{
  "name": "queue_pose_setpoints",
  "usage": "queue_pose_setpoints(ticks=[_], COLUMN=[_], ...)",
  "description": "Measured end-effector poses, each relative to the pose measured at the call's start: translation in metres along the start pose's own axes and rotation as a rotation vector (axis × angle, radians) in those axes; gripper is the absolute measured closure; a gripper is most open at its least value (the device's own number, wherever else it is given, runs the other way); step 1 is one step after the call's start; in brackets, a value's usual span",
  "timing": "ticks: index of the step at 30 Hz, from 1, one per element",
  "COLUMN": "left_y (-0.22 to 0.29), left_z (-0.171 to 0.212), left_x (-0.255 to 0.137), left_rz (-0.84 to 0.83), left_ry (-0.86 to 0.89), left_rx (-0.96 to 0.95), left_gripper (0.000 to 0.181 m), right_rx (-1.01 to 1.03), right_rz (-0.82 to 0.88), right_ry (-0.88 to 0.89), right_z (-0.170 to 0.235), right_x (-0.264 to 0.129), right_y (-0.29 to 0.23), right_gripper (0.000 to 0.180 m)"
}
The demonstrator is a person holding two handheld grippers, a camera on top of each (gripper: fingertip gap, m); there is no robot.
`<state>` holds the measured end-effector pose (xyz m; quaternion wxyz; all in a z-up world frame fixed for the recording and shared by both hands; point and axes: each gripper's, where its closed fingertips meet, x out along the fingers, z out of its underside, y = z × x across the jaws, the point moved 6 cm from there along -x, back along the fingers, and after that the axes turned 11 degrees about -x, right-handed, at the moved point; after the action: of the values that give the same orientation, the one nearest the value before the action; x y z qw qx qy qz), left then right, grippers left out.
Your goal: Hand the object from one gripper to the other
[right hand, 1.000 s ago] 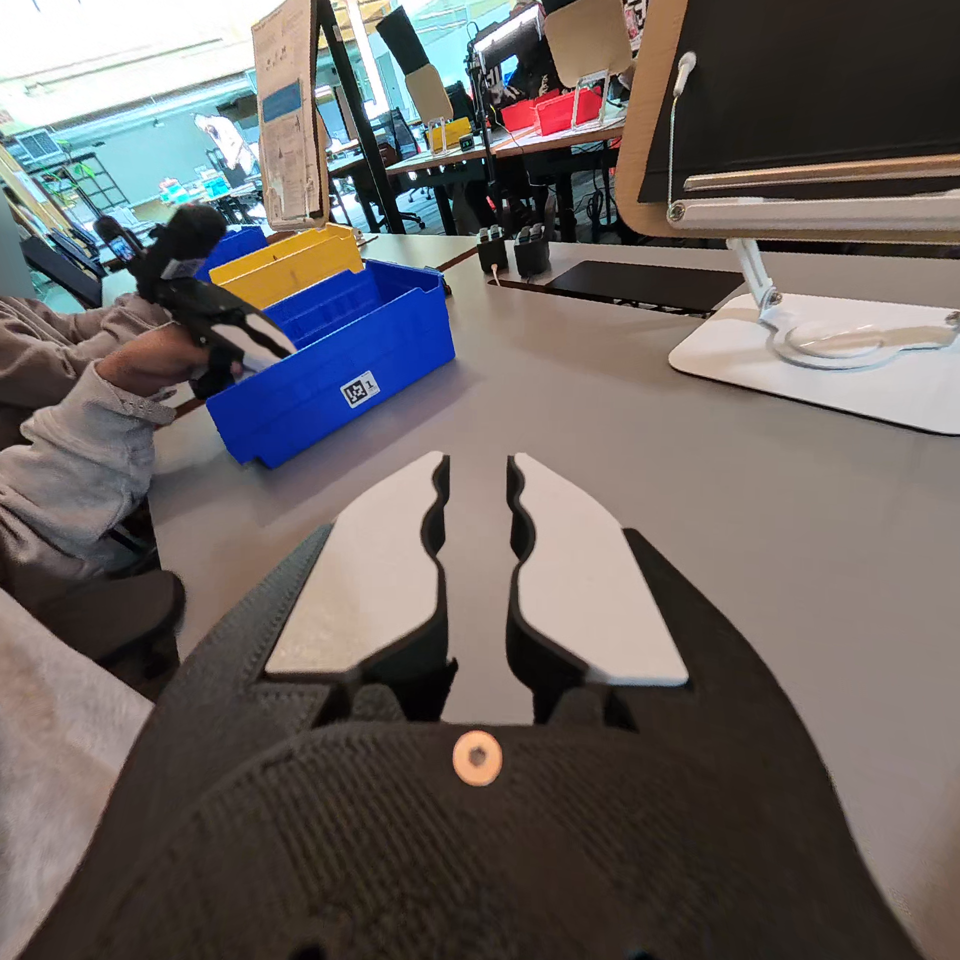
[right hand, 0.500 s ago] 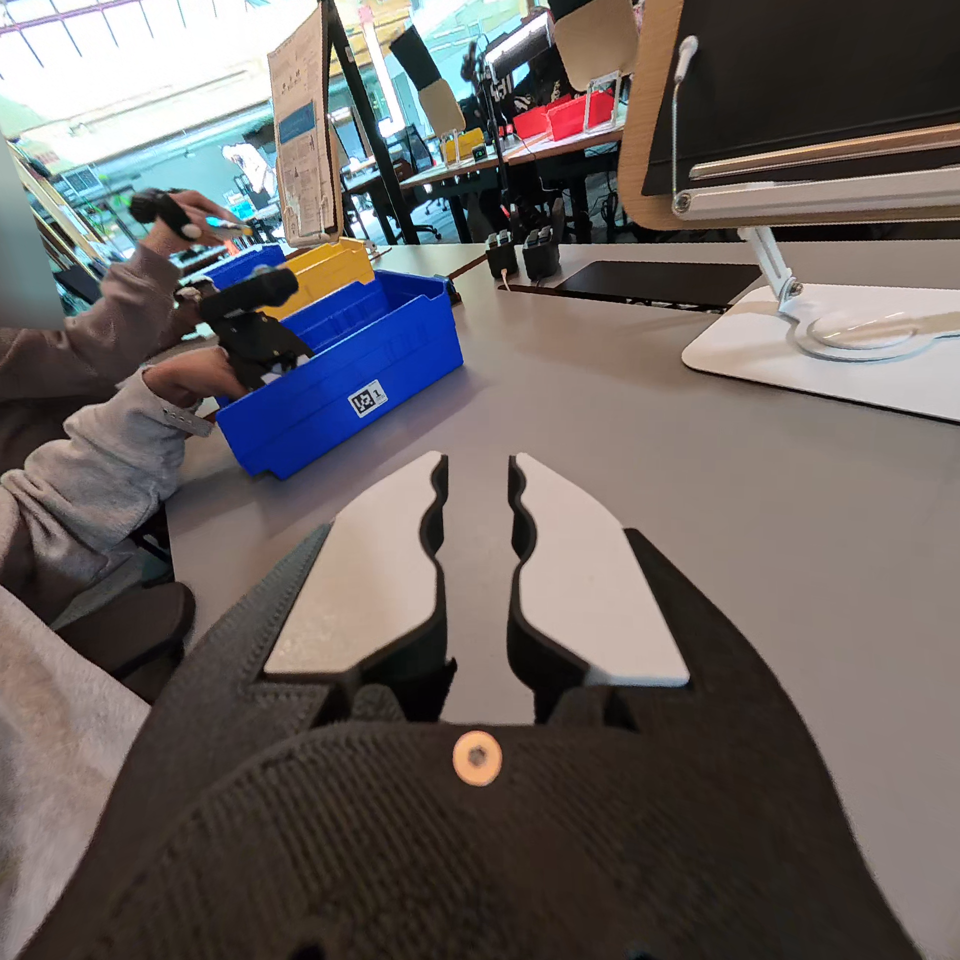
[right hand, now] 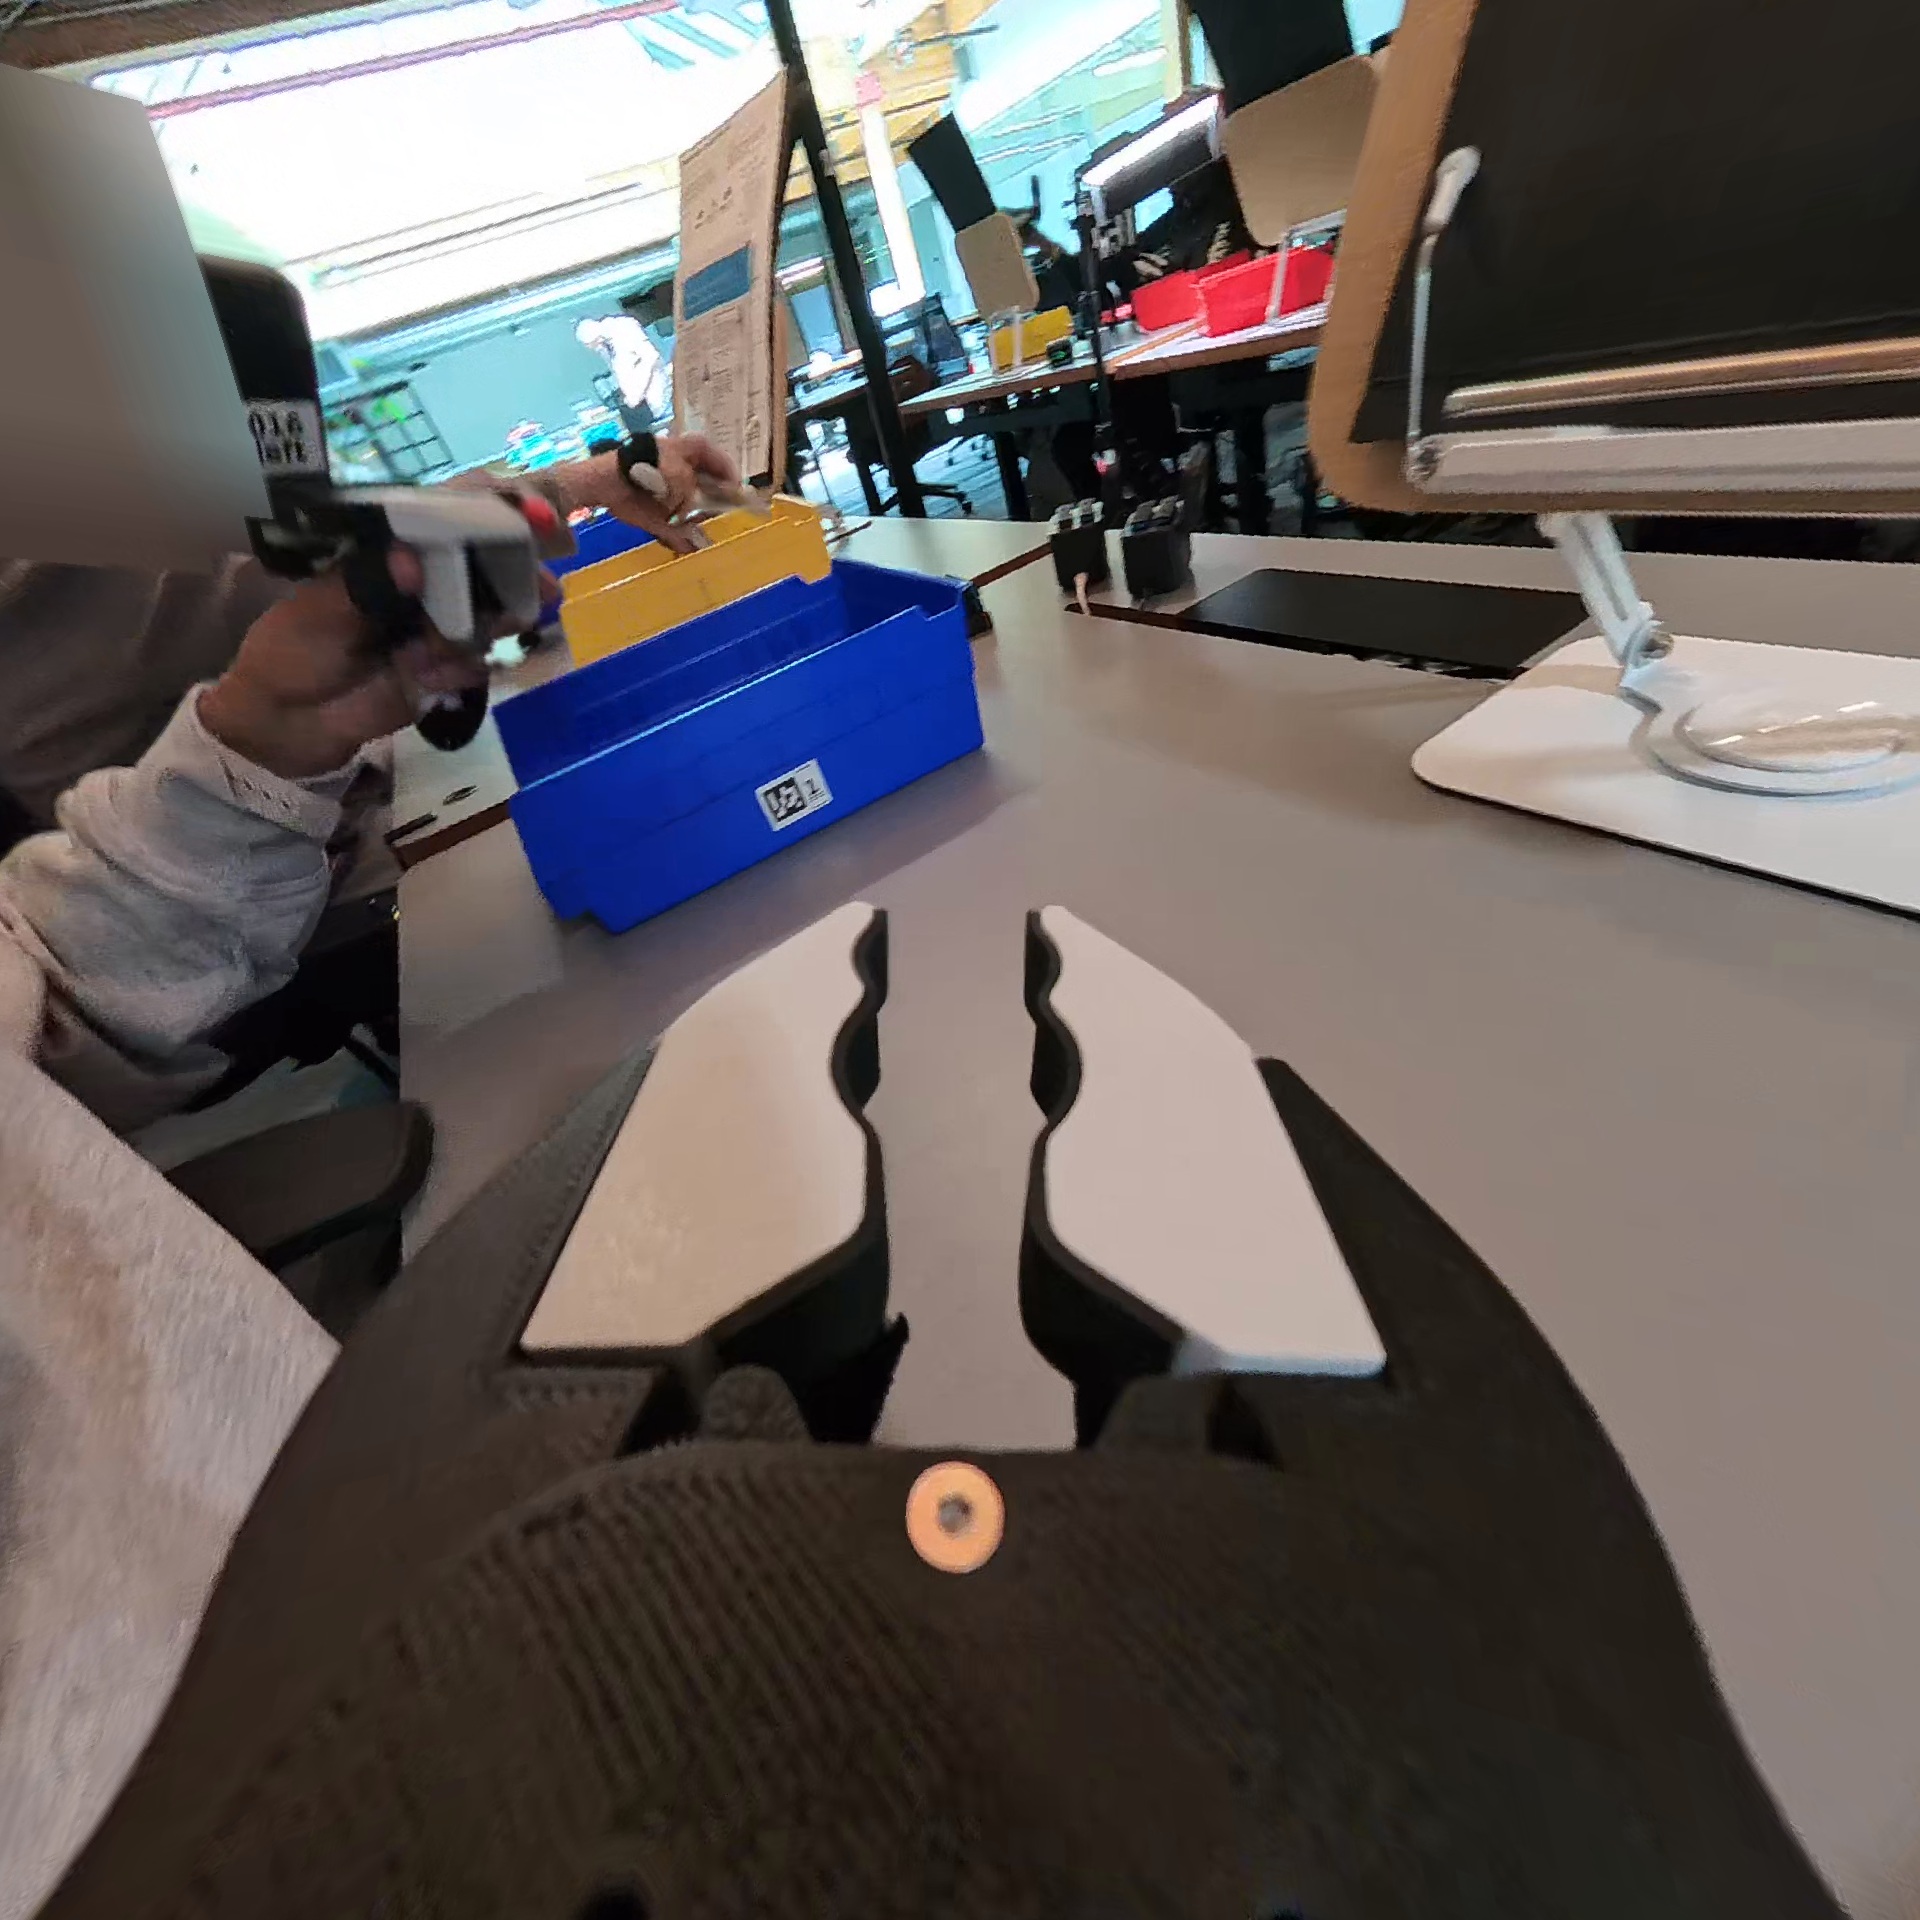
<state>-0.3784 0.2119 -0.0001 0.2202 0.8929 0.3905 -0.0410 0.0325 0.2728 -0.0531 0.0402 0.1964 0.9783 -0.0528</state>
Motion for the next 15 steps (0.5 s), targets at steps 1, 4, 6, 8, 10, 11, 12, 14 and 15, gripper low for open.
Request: queue_pose_setpoints(ticks=[1,4,6,8,10,11,12,14,15], left_y=[0.017,0.07,0.104,0.135,0.163,0.176,0.186,0.204,0.21], left_z=[-0.007,-0.017,-0.018,-0.014,-0.004,0.003,0.012,0.033,0.044], left_x=[0.001,0.017,0.036,0.064,0.098,0.116,0.135,0.169,0.185], left_rz=[0.068,0.297,0.441,0.544,0.656,0.702,0.738,0.804,0.834], left_ry=[0.066,0.197,0.272,0.316,0.312,0.294,0.27,0.235,0.21], left_rx=[-0.025,-0.136,-0.199,-0.264,-0.336,-0.375,-0.42,-0.526,-0.584], left_gripper=[0.17,0.171,0.171,0.172,0.172,0.171,0.171,0.171,0.171], right_rx=[-0.016,-0.093,-0.175,-0.302,-0.442,-0.497,-0.542,-0.608,-0.625], right_rz=[-0.023,-0.086,-0.103,-0.062,-0.005,0.01,0.011,-0.014,-0.013], right_ry=[-0.005,-0.019,-0.026,-0.007,0.072,0.119,0.161,0.197,0.193], right_z=[0.002,0.011,0.017,0.018,0.015,0.013,0.012,0.012,0.015], right_x=[0.001,0.001,-0.001,-0.009,-0.023,-0.03,-0.037,-0.049,-0.054], right_y=[-0.003,-0.016,-0.025,-0.03,-0.035,-0.039,-0.042,-0.048,-0.048], right_gripper=[0.154,0.152,0.153,0.155,0.154,0.151,0.149,0.142,0.141])
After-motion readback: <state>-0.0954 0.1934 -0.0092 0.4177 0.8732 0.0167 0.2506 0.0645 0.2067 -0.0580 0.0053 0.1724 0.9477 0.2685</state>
